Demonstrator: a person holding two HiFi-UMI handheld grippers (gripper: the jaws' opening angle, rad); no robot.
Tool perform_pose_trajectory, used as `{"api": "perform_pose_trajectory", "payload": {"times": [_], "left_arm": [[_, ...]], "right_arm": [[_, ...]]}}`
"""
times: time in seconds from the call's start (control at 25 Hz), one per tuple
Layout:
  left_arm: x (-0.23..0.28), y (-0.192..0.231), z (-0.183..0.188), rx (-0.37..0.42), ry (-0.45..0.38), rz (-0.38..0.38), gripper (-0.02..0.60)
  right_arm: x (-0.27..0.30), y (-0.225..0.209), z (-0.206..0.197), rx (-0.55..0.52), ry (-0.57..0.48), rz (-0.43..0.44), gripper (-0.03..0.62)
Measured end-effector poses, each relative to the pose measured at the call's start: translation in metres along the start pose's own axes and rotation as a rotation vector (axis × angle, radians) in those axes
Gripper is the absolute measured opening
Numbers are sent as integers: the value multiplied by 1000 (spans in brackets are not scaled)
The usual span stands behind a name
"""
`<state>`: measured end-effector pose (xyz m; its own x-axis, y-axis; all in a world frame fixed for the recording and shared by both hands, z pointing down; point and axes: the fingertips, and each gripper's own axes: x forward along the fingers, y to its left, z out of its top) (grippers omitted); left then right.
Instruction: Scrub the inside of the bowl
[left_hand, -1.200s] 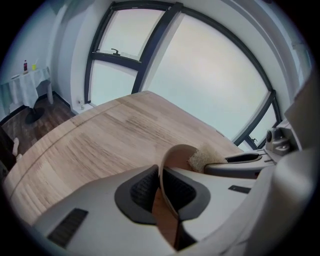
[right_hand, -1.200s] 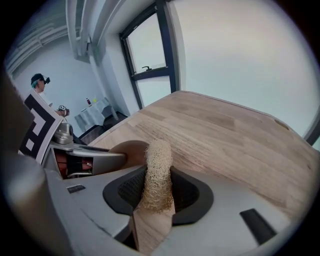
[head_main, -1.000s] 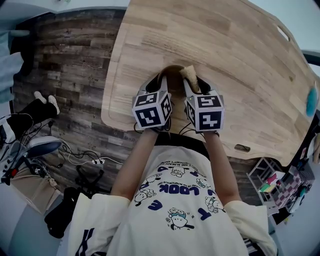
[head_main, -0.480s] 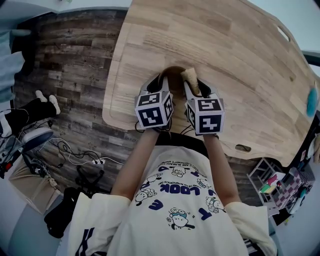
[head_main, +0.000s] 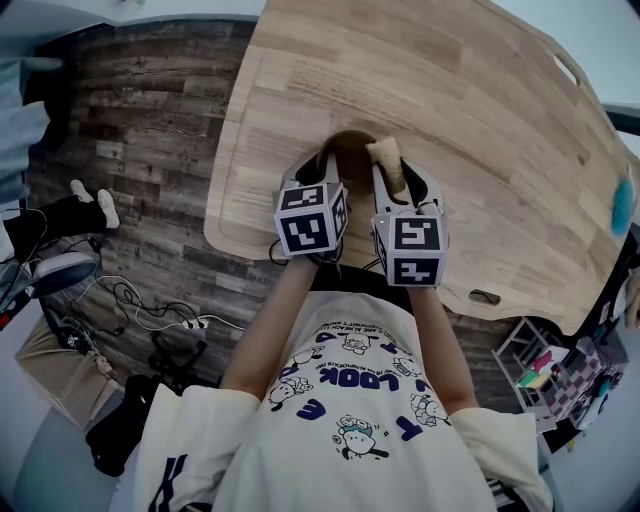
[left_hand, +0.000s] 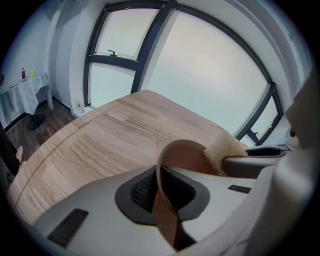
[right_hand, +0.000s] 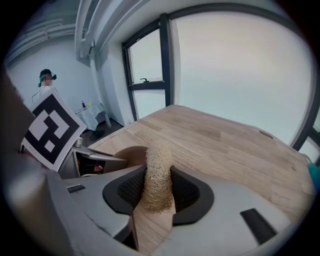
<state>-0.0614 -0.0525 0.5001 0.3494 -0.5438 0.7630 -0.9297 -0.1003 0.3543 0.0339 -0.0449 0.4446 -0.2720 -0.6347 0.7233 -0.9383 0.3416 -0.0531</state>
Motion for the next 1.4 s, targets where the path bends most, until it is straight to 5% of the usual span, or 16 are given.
{"api": "perform_pose_trajectory", "payload": {"times": [0.44, 1.0, 1.4], "left_arm": [[1, 6, 2, -9, 8, -6, 32], [3, 3, 6, 9, 2, 1, 32], [2, 2, 5, 7, -1, 8, 32]], "right_arm": [[-9, 19, 35, -278, -29, 76, 132], [18, 54, 18, -302, 38, 224, 169], [10, 51, 17, -297, 36, 243, 221]]}}
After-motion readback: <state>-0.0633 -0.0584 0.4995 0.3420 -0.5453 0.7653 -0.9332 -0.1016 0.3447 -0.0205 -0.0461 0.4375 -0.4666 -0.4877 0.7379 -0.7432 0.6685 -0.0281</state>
